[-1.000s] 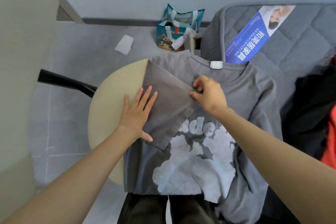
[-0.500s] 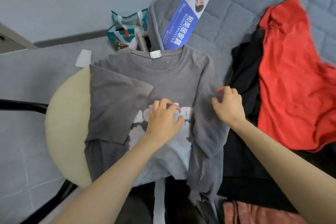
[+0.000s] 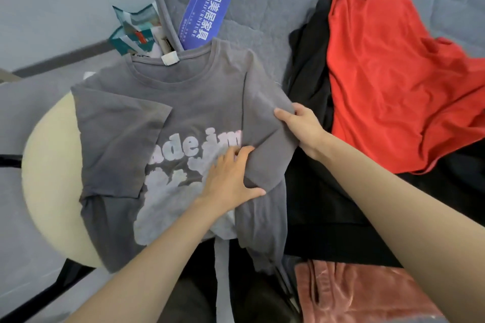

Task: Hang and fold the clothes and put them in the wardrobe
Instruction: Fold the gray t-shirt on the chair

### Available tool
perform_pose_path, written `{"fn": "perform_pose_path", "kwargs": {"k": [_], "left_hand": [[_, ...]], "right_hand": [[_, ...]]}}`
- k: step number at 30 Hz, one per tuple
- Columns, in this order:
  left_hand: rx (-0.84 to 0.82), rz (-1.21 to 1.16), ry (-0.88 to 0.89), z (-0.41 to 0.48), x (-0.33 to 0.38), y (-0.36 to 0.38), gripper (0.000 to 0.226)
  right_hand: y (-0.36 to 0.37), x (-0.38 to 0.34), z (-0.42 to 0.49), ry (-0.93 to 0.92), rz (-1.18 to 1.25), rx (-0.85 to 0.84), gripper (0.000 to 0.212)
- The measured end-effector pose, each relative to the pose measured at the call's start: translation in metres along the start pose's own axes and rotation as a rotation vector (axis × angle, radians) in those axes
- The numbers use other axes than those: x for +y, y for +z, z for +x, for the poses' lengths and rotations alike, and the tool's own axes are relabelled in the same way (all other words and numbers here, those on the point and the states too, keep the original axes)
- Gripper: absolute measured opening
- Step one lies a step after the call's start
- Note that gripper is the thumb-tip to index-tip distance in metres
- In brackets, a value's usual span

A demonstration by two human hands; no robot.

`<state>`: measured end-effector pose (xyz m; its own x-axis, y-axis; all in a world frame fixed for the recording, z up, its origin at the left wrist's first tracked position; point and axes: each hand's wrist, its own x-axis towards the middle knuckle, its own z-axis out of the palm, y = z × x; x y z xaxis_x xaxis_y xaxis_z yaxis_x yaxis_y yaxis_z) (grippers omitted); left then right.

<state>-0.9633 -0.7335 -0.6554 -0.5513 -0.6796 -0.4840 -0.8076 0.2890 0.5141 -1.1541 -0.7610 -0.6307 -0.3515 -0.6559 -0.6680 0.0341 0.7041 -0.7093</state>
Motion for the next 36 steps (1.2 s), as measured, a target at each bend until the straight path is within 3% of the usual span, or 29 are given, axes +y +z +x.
{"fn": "perform_pose_path", "kwargs": {"k": [2,5,8,12,15,18,20,22,24,26,29,33,36], "left_hand": [[0.026,-0.112,0.012,-0.002,0.003,-0.003,0.076],[0.092,-0.351,0.036,0.002,0.021,-0.007,0.04],[0.172,-0.465,0.035,0.017,0.051,-0.012,0.01],[0.037,-0.51,0.006,0.033,0.085,-0.006,0.008],[0.021,-0.485,-0.07,0.035,0.094,0.003,0.018],[0.093,-0.342,-0.057,0.037,0.103,0.01,0.052],[0.162,-0.198,0.002,0.04,0.112,0.014,0.069],[0.234,-0.109,0.004,0.043,0.12,0.016,0.074],[0.305,-0.13,-0.036,0.047,0.127,0.016,0.065],[0.362,-0.33,-0.11,0.049,0.127,0.012,0.038],[0.335,-0.723,-0.259,0.048,0.107,0.001,0.005],[0.133,-1.036,-0.419,0.036,0.061,-0.01,0.011],[-0.002,-1.215,-0.582,0.021,0.03,-0.011,0.01]], "right_hand": [[-0.008,-0.012,-0.003,-0.198,-0.032,0.075,0.003],[-0.026,-0.039,-0.005,-0.486,-0.262,0.137,0.008],[-0.045,-0.064,-0.003,-0.597,-0.41,0.188,0.011],[-0.075,-0.079,0.002,-0.478,-0.232,0.207,0.016],[-0.092,-0.069,0.011,-0.199,-0.155,0.299,0.003],[-0.102,-0.056,0.008,0.158,-0.123,0.154,0.03],[-0.106,-0.055,0.0,0.251,-0.165,0.039,0.051],[-0.108,-0.056,-0.008,0.196,-0.155,0.008,0.052],[-0.106,-0.06,-0.015,0.073,-0.015,-0.01,0.032],[-0.096,-0.067,-0.022,-0.014,0.134,-0.069,0.021],[-0.072,-0.076,-0.028,-0.108,0.225,-0.22,0.029],[-0.032,-0.084,-0.028,-0.125,0.05,-0.441,0.025],[-0.007,-0.075,-0.015,-0.161,-0.055,-0.166,0.025]]}}
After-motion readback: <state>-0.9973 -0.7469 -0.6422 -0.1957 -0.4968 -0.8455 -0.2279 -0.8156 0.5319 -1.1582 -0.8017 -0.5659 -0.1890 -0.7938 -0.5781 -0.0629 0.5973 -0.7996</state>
